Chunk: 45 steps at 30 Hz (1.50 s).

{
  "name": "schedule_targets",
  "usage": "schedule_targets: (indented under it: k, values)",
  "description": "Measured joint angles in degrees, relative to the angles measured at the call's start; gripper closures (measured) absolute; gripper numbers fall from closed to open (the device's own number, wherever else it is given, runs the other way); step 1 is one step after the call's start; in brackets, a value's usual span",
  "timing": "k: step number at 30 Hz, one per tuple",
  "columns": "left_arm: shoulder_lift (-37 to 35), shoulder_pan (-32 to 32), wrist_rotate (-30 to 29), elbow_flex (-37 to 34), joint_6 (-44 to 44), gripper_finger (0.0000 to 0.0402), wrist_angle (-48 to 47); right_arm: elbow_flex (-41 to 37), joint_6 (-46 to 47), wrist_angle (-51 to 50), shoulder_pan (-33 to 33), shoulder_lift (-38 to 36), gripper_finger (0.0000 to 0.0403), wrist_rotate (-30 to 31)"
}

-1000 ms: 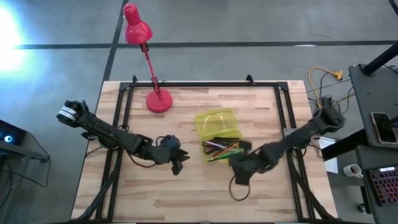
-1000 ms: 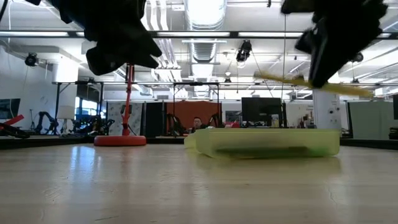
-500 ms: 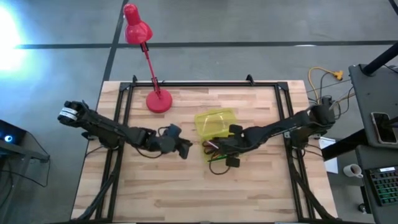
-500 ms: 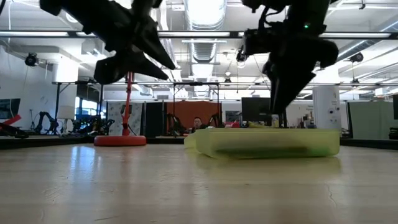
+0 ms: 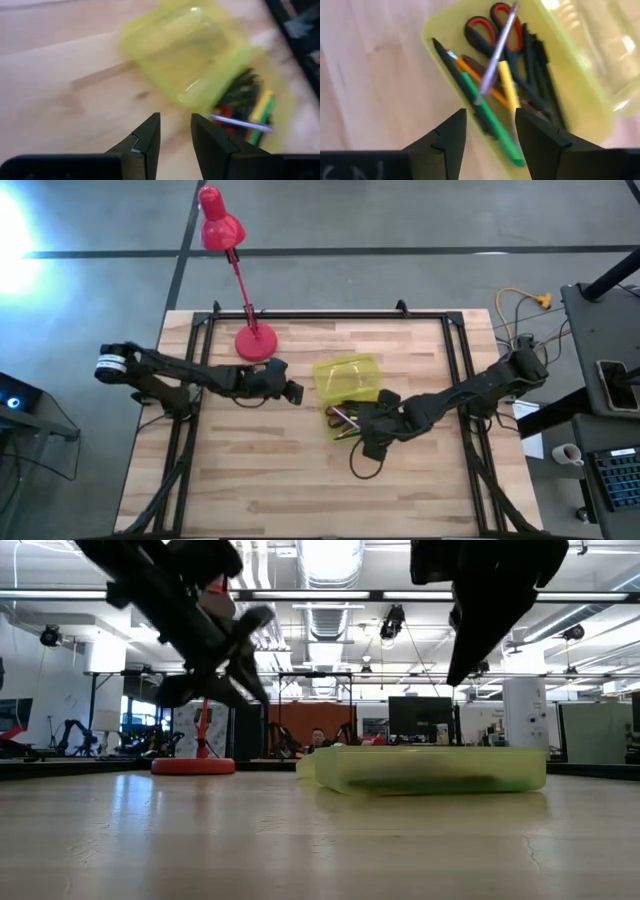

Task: Pick & place school supplies into a supply box
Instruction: Close the yellow supply box

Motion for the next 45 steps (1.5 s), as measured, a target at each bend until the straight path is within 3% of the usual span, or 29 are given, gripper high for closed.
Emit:
schedule_targets:
  k: [5, 10, 17, 24, 31, 40, 45]
  values:
    - [0.0, 5.2, 5.4, -3.3, -0.3, 0.0309, 3.9, -0.9, 13.5, 6.6, 0.8, 0.9, 0.0259, 5.6]
    - [0.0, 5.7, 5.7, -4.7, -0.1, 0.0309, 6.5, -1.0, 20.7, 11.5, -0.6, 5.1, 0.0279, 7.1]
    - [0.0, 4.0, 5.8, -6.2, 0.2, 0.0309, 6.1, 2.1, 18.6, 13.2, -2.5, 11.3, 0.0289, 5.2]
    - [-1.1, 0.3, 5.8, -6.2, 0.2, 0.0309, 5.9, 10.5, 11.2, 13.3, -3.0, 20.1, 0.0287, 5.1]
    - [-2.4, -3.0, 5.8, -6.3, 0.2, 0.0309, -2.6, 19.8, 6.3, 13.3, -2.9, 28.3, 0.0296, -4.5]
    - [-2.9, -3.8, 5.4, -6.5, 1.1, 0.0309, -6.6, 24.0, 2.5, 17.1, -1.7, 28.5, 0.0313, -14.1]
    - [-2.9, -3.8, 4.4, -6.9, 1.4, 0.0309, -6.6, 24.0, 5.8, 13.4, -1.6, 26.7, 0.0322, -9.3]
